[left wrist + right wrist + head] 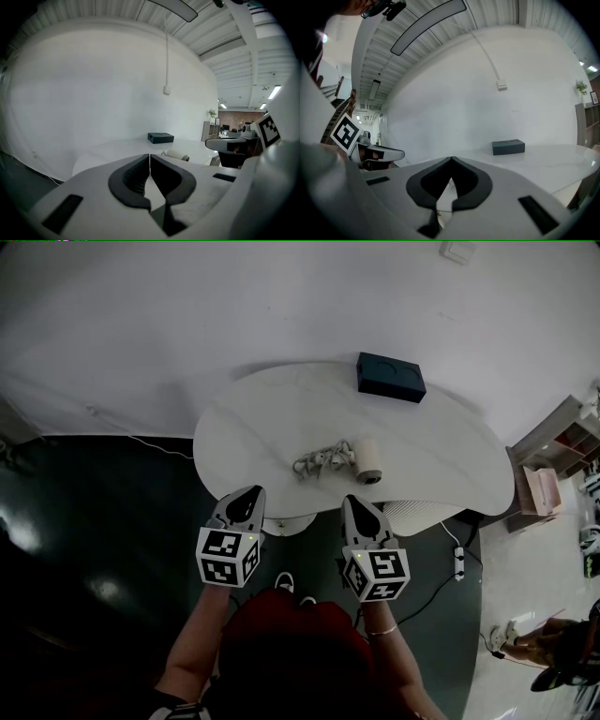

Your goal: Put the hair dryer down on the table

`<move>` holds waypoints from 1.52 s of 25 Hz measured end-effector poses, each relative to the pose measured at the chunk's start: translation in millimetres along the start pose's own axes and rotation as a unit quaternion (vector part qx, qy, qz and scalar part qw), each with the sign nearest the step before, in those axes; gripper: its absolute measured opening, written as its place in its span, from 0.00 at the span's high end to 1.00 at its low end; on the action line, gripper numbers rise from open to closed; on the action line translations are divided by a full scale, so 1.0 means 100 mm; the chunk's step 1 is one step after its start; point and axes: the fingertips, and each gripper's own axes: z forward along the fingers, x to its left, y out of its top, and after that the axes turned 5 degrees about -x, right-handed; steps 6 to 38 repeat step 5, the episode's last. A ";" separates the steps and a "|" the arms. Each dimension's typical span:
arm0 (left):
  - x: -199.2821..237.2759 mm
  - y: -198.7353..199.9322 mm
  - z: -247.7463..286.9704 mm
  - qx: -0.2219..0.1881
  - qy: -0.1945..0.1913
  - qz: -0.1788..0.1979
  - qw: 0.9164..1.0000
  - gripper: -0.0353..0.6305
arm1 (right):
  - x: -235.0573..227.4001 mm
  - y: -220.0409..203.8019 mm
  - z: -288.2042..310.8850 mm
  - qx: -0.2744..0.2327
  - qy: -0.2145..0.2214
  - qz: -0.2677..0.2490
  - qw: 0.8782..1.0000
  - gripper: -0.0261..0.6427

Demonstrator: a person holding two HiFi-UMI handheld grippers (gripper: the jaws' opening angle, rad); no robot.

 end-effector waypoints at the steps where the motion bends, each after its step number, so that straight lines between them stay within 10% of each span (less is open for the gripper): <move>1: -0.03 -0.01 -0.03 0.001 0.001 -0.001 1.000 0.90 | 0.00 0.00 -0.03 0.000 0.001 0.000 1.000 0.94; 38: -0.17 -0.04 -0.13 0.006 0.000 -0.003 1.000 0.90 | -0.02 0.01 -0.18 0.000 0.004 0.002 1.000 0.94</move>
